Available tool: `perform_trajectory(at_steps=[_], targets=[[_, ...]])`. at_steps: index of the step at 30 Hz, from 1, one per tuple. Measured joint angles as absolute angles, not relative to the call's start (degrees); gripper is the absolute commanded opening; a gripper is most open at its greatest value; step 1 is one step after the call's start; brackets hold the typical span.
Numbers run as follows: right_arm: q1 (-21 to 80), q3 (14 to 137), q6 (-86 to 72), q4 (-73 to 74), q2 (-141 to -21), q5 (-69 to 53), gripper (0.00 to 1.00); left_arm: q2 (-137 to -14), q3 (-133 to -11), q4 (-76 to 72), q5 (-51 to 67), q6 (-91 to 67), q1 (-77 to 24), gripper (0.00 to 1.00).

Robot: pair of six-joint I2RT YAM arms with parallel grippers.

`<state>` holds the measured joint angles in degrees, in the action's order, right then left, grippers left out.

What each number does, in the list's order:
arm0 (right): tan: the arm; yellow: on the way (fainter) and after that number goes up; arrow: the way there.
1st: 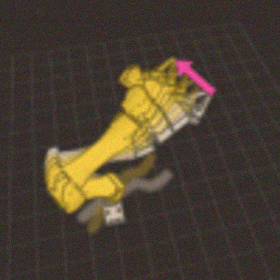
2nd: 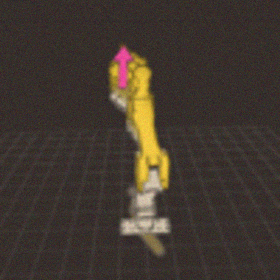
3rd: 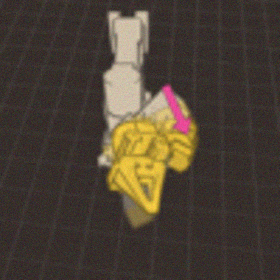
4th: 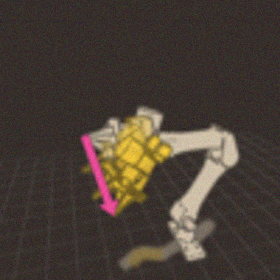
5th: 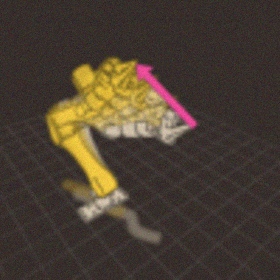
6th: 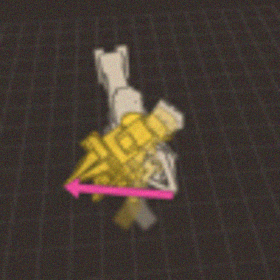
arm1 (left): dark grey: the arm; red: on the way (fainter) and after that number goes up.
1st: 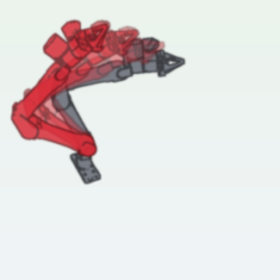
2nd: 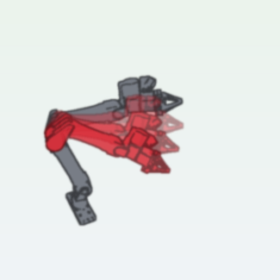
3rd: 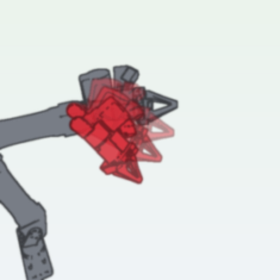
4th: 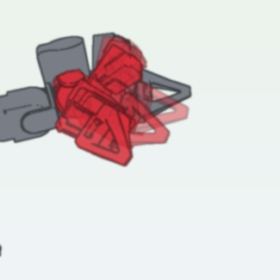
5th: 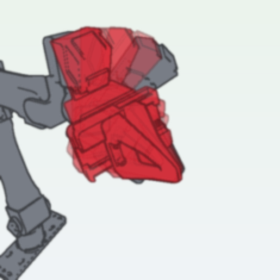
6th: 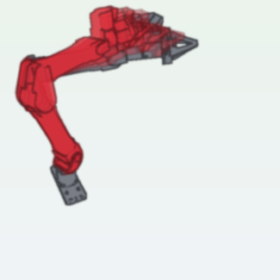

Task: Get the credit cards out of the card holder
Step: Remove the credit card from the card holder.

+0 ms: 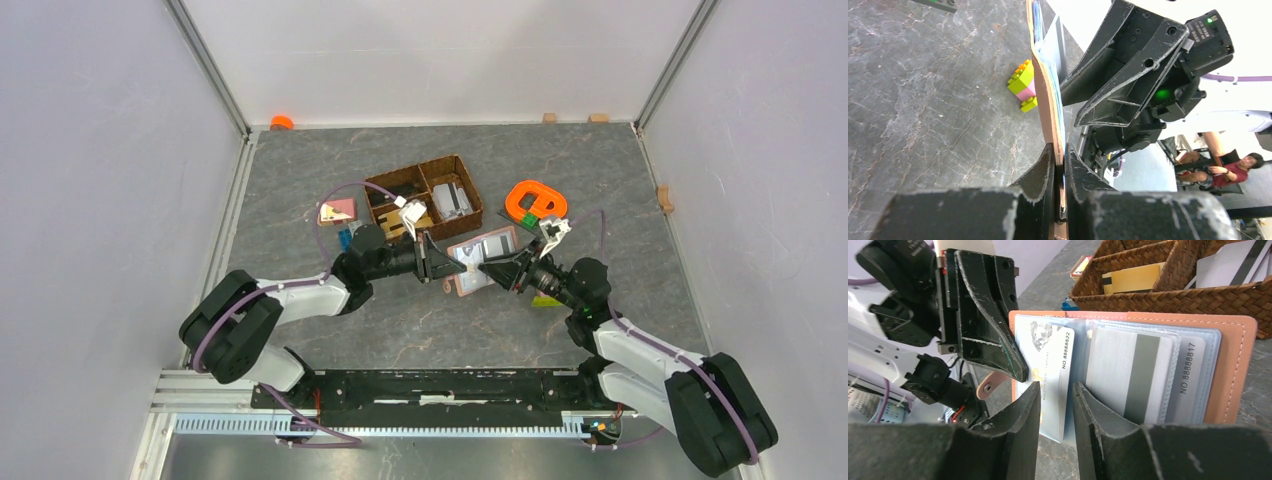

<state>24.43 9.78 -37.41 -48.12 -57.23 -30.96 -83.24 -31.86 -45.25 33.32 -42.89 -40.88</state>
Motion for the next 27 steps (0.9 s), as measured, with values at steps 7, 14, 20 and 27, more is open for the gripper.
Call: perform_trajectory(at_steps=[7, 14, 20, 27], targets=[[21.3, 7.6, -44.0, -57.1, -58.3, -36.4, 0.30, -84.4, -30.9, -52.0, 36.6, -47.0, -39.8, 0.02], [19.7, 5.8, -52.4, -69.6, -63.1, -40.4, 0.24, -87.9, -30.3, -61.5, 40.6, -52.2, -38.8, 0.02], [19.0, 5.1, -56.0, -75.1, -63.4, -42.0, 0.15, -88.2, -30.2, -64.0, 41.5, -54.2, -38.3, 0.02], [18.8, 4.8, -57.9, -77.4, -63.5, -42.6, 0.12, -88.2, -30.2, -65.6, 42.7, -55.2, -38.1, 0.02]])
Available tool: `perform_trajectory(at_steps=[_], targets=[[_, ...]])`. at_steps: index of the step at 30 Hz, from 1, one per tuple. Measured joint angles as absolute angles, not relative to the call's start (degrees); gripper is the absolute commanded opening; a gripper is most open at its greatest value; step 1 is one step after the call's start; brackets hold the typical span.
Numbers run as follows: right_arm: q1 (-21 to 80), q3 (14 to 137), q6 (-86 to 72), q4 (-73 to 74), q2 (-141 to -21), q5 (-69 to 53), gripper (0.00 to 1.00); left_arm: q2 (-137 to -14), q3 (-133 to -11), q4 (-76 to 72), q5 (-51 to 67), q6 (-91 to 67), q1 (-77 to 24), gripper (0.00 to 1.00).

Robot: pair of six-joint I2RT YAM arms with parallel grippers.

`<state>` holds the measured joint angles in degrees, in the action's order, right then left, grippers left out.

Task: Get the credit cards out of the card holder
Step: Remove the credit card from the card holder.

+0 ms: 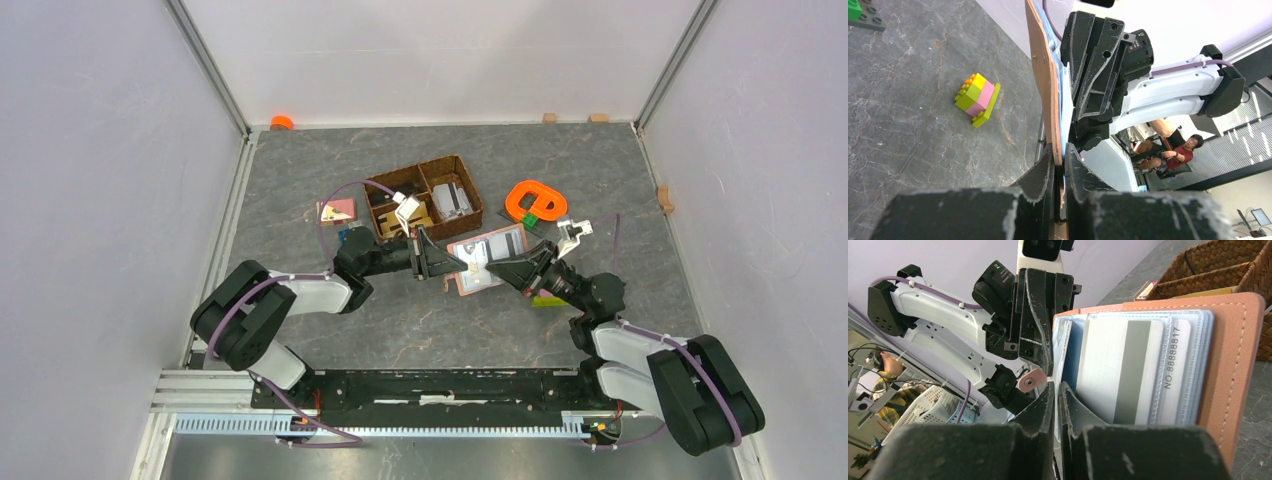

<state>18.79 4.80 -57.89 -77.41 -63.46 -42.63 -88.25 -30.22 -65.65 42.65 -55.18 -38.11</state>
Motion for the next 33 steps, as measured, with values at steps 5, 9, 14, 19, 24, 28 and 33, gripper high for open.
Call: perform_trajectory(at_steps=[5, 9, 14, 19, 24, 28, 33], targets=[[18.7, 4.8, -59.1, -79.6, -64.2, -43.2, 0.20, -88.3, -30.2, -67.2, 43.3, -55.6, -38.1, 0.02], [18.7, 4.8, -59.9, -81.2, -65.0, -43.6, 0.17, -88.7, -30.2, -68.4, 43.9, -56.4, -38.1, 0.05], [18.7, 4.8, -60.8, -82.6, -66.2, -43.6, 0.16, -88.9, -30.2, -69.2, 44.3, -57.0, -38.0, 0.08], [18.7, 4.8, -61.3, -82.8, -66.7, -43.7, 0.01, -88.9, -30.2, -69.1, 44.6, -57.1, -38.0, 0.19], [18.8, 4.8, -61.7, -82.7, -67.2, -44.1, 0.00, -88.9, -30.2, -69.2, 44.6, -57.2, -38.0, 0.23], [18.9, 4.8, -60.6, -80.8, -66.2, -44.4, 0.00, -88.9, -30.2, -69.2, 44.5, -57.2, -38.0, 0.22], [18.2, 4.8, -57.5, -75.6, -61.6, -43.8, 0.00, -88.9, -30.2, -69.2, 44.1, -57.3, -38.0, 0.04]])
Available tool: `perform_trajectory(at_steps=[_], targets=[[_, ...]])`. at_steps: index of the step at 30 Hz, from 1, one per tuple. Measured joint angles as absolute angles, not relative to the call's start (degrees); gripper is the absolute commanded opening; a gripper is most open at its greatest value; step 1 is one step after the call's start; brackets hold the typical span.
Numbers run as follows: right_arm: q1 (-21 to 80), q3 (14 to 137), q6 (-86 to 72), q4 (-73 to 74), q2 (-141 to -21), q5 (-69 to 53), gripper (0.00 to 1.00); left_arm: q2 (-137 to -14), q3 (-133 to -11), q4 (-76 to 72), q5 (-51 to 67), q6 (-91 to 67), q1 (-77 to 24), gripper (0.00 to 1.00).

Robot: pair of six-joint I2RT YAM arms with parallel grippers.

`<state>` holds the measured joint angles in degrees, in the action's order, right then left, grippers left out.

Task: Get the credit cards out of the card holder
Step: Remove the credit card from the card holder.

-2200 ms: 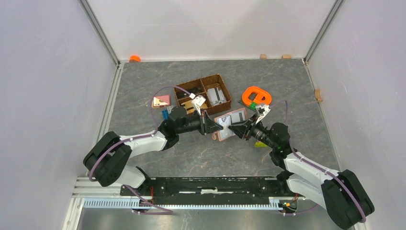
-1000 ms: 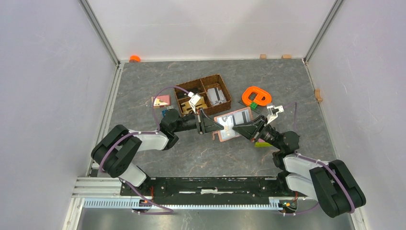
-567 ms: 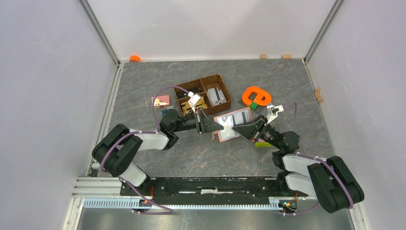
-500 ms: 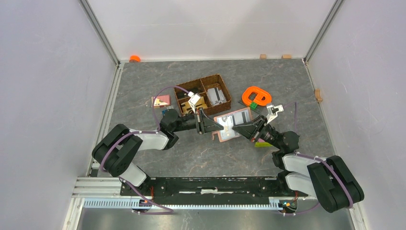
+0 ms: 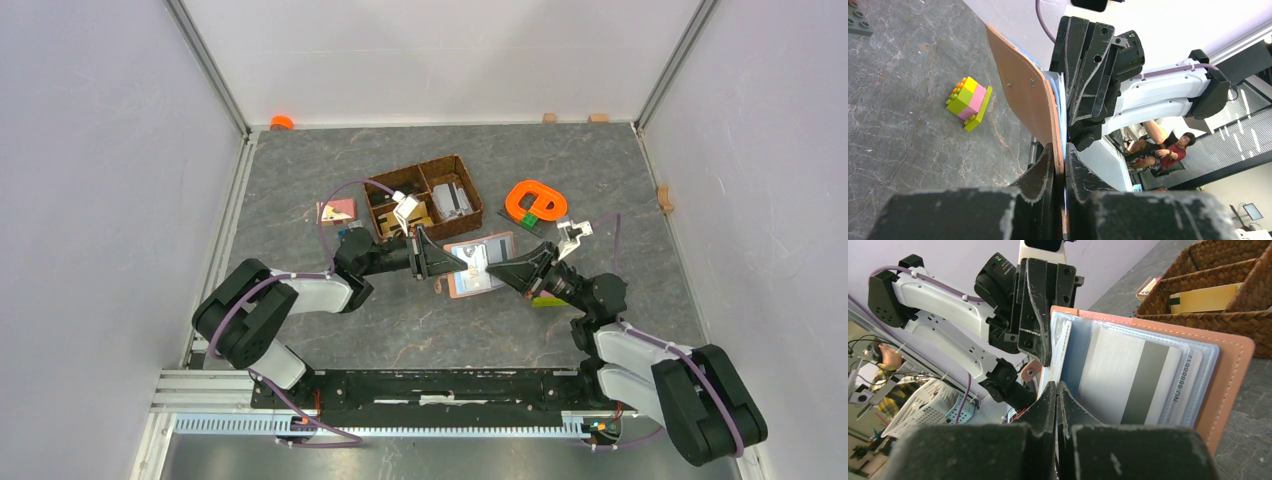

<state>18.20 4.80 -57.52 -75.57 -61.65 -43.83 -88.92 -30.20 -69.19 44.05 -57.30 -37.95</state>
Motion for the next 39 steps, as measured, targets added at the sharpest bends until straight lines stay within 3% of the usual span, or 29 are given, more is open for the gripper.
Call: perform_trajectory(at_steps=[7, 9, 11, 24, 27, 32, 35, 39], targets=[[15.9, 4.3, -55.7, -72.2, -59.4, -42.4, 0.01, -88.9, -29.8, -69.4, 43.8, -57.6, -37.7, 0.02], [15.4, 3.9, -55.6, -71.9, -59.3, -42.2, 0.18, -88.9, -29.6, -69.6, 43.8, -57.7, -37.6, 0.02], [15.2, 3.9, -55.9, -71.9, -59.4, -42.3, 0.26, -88.9, -29.6, -70.1, 43.9, -58.0, -37.6, 0.02], [17.0, 3.3, -63.4, -83.8, -67.2, -45.3, 0.32, -89.8, -29.6, -73.1, 43.9, -59.8, -37.6, 0.02], [18.1, 3.3, -63.2, -83.8, -67.3, -45.5, 0.28, -90.5, -29.6, -73.4, 44.0, -60.1, -37.6, 0.02], [18.7, 3.4, -62.5, -83.6, -67.3, -45.5, 0.00, -90.6, -29.6, -73.9, 44.3, -60.5, -37.6, 0.03], [18.7, 3.4, -62.0, -83.0, -67.0, -45.3, 0.00, -90.6, -29.6, -74.2, 44.7, -60.6, -37.6, 0.18], [18.2, 3.4, -61.3, -81.5, -65.5, -45.0, 0.00, -90.6, -29.6, -74.9, 44.7, -60.6, -37.6, 0.17]])
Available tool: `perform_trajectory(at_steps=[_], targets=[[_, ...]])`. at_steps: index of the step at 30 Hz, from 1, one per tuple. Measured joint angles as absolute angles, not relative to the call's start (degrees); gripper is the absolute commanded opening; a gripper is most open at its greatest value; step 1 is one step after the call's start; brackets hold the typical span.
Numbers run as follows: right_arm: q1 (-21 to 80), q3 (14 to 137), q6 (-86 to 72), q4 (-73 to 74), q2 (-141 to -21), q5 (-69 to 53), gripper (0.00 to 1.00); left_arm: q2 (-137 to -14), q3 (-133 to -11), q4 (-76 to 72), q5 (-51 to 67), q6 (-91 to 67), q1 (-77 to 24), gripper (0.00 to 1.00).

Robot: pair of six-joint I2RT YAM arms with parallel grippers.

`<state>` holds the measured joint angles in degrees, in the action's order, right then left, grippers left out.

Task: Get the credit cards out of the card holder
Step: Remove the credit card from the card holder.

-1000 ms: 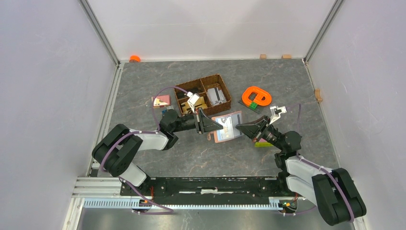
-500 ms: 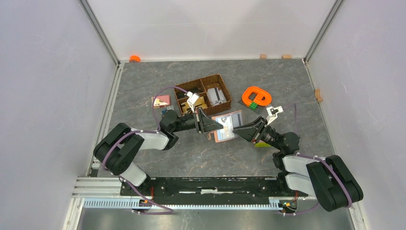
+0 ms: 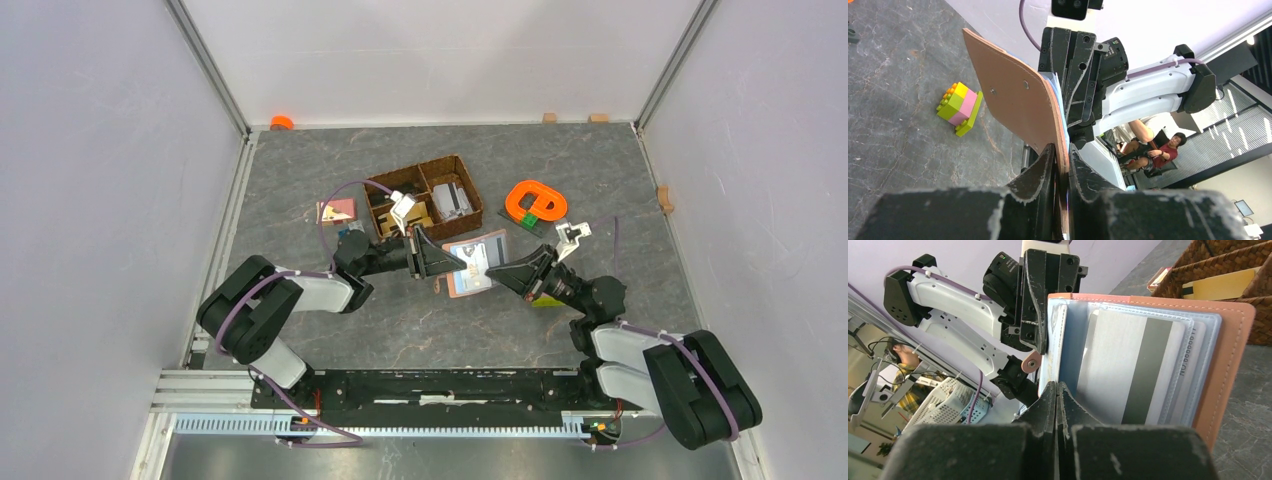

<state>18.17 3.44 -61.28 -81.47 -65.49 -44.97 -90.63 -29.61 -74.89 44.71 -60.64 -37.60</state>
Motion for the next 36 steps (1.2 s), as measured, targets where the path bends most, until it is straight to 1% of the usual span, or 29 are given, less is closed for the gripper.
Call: perform_trajectory(at_steps=[4, 7, 16, 18, 20, 21, 24, 29, 33, 35, 36], targets=[[17.4, 3.4, -61.1, -81.0, -65.0, -44.9, 0.00, -90.6, -29.6, -75.5, 44.7, -60.7, -37.6, 0.11], [16.7, 3.3, -61.2, -80.9, -64.8, -44.9, 0.00, -90.6, -29.6, -75.6, 44.7, -60.7, -37.6, 0.02], [15.0, 2.9, -61.2, -80.4, -63.9, -44.8, 0.00, -90.6, -29.6, -75.6, 44.7, -60.7, -37.3, 0.02], [15.1, 2.9, -61.1, -80.4, -63.9, -44.8, 0.10, -90.6, -29.5, -75.6, 44.7, -60.7, -37.3, 0.02], [15.4, 2.9, -61.1, -80.4, -63.9, -44.8, 0.26, -90.6, -29.5, -75.6, 44.7, -60.7, -37.3, 0.02], [15.9, 2.9, -61.1, -80.4, -64.0, -44.8, 0.31, -90.6, -29.5, -75.6, 44.8, -60.7, -37.3, 0.02], [17.6, 3.0, -60.7, -81.0, -64.3, -45.1, 0.34, -90.6, -29.5, -75.6, 45.3, -60.7, -37.4, 0.02], [18.3, 3.3, -60.7, -81.7, -65.7, -45.2, 0.34, -90.6, -29.5, -75.7, 45.8, -60.7, -37.7, 0.02], [18.5, 3.4, -61.6, -83.0, -67.2, -45.5, 0.40, -90.6, -29.5, -76.1, 46.7, -60.7, -38.5, 0.02], [18.6, 3.4, -62.0, -83.5, -67.8, -45.6, 0.39, -90.6, -29.5, -76.3, 46.7, -60.7, -38.7, 0.02], [18.6, 3.4, -62.2, -83.7, -68.0, -45.6, 0.36, -90.6, -29.5, -76.4, 46.8, -60.7, -38.7, 0.02]])
